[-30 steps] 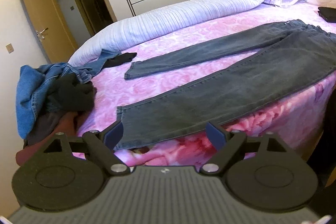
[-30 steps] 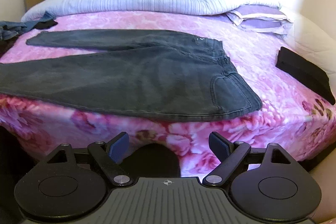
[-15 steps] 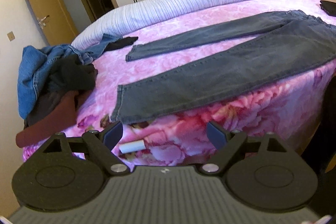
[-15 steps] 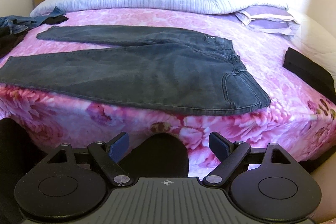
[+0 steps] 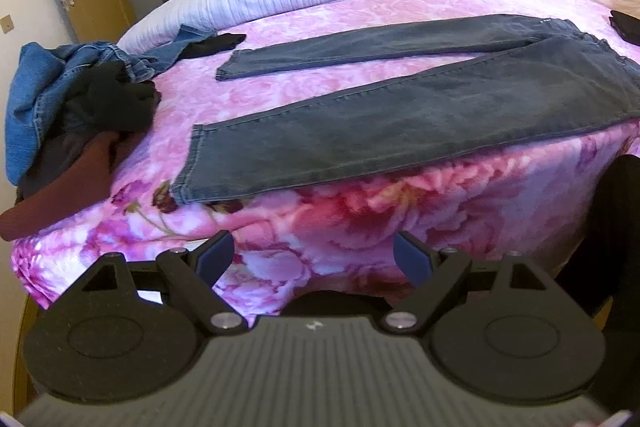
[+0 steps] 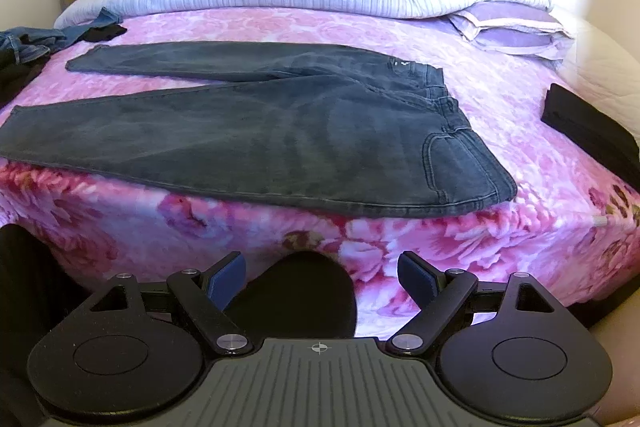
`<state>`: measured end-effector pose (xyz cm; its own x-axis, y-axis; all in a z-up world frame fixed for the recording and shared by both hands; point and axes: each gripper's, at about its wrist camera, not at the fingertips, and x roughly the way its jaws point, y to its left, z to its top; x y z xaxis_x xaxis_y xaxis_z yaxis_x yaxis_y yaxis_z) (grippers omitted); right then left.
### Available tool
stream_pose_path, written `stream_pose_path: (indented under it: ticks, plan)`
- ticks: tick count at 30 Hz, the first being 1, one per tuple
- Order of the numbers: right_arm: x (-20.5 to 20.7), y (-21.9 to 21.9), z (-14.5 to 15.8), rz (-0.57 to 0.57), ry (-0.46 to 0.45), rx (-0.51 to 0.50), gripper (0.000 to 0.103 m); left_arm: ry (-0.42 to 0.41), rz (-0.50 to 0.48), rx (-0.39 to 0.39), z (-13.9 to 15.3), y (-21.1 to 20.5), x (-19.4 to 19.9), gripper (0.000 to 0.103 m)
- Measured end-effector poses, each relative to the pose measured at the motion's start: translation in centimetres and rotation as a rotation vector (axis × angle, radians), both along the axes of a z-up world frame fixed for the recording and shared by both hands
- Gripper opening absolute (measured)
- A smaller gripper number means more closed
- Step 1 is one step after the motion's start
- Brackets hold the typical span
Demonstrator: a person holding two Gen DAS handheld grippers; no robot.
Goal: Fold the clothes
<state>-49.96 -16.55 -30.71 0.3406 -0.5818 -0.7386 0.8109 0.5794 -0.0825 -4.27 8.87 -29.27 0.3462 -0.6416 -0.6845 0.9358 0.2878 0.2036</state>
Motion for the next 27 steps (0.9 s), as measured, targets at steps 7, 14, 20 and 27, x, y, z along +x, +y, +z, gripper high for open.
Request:
stream_pose_path:
  ticks: [7,14,20,27]
  plan:
    - [-1.1,-1.0,-0.1,-0.036,0.014,-0.011,0.086,-0.014,-0.022,0.02,-0.2,-1.3,-0.6,0.085]
    - [-0.5,-2.0,-1.0,0.031,0.101,-0.144,0.086,-0.186,-0.121,0.007,-1.3,-2.5,-1.2,0.085]
    - [1.1,-1.6,-4.2,0.301,0.274,-0.47,0.086,-0.701,-0.281,0.104,-6.2,-4.1,-2.2,0.081]
    - [2.1,-2.5,-7.5,0.391,0.405,-0.539,0.086,-0.822,-0.391,0.184,-9.5,-6.1,-0.1,0.069]
